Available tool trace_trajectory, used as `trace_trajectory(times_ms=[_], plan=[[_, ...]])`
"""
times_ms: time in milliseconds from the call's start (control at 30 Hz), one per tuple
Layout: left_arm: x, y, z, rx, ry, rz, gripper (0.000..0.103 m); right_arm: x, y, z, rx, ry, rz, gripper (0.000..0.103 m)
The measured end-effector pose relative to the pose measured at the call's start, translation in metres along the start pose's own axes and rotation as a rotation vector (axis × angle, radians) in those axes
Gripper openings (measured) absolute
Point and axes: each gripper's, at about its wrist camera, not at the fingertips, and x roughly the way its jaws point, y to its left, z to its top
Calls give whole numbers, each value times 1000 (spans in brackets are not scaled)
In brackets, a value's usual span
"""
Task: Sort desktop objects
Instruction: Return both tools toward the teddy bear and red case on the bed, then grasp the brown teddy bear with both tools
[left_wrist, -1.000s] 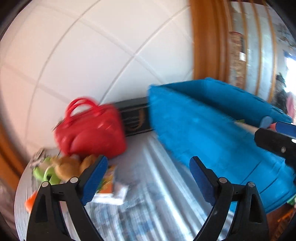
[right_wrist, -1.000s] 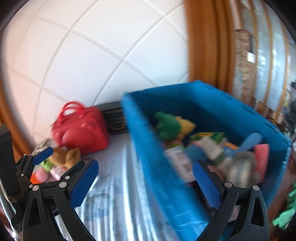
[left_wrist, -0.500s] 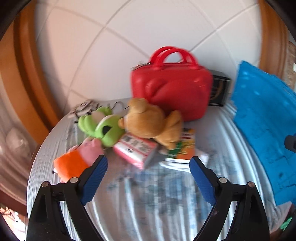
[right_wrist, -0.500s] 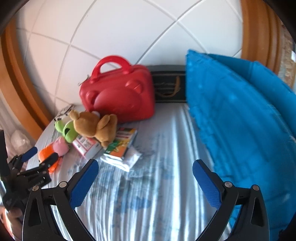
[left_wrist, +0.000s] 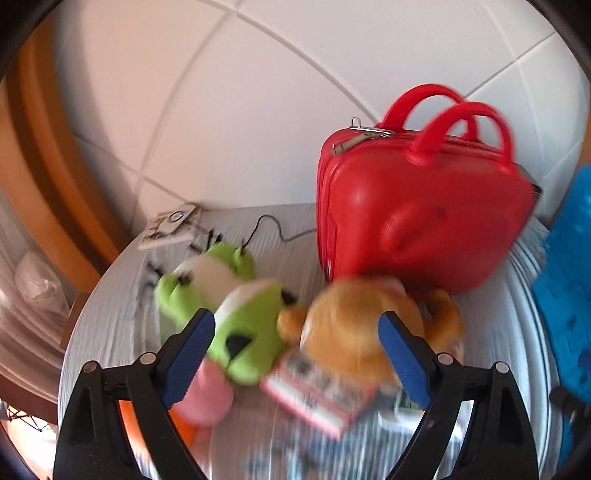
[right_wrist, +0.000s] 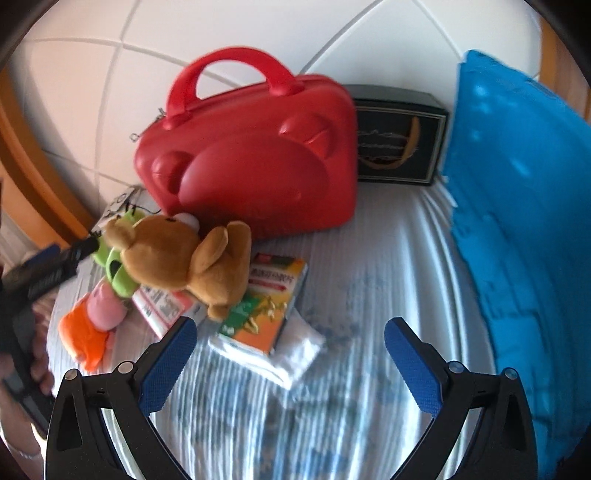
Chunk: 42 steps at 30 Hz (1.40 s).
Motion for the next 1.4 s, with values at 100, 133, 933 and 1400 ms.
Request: trace_trajectory(times_ms=[100, 133, 933, 1400], plan=[[42, -12, 11, 19, 76, -29, 91, 29, 4, 16, 8, 23, -11, 103], [52, -15, 7, 30, 108, -42, 91, 35, 4, 18, 11, 27, -11, 103], [-19, -18, -146, 128, 62, -178, 91, 78, 58, -31, -166, 50, 150, 25], [-9, -69, -181, 200, 148, -239, 91, 51, -20, -86, -136, 126, 82, 28]])
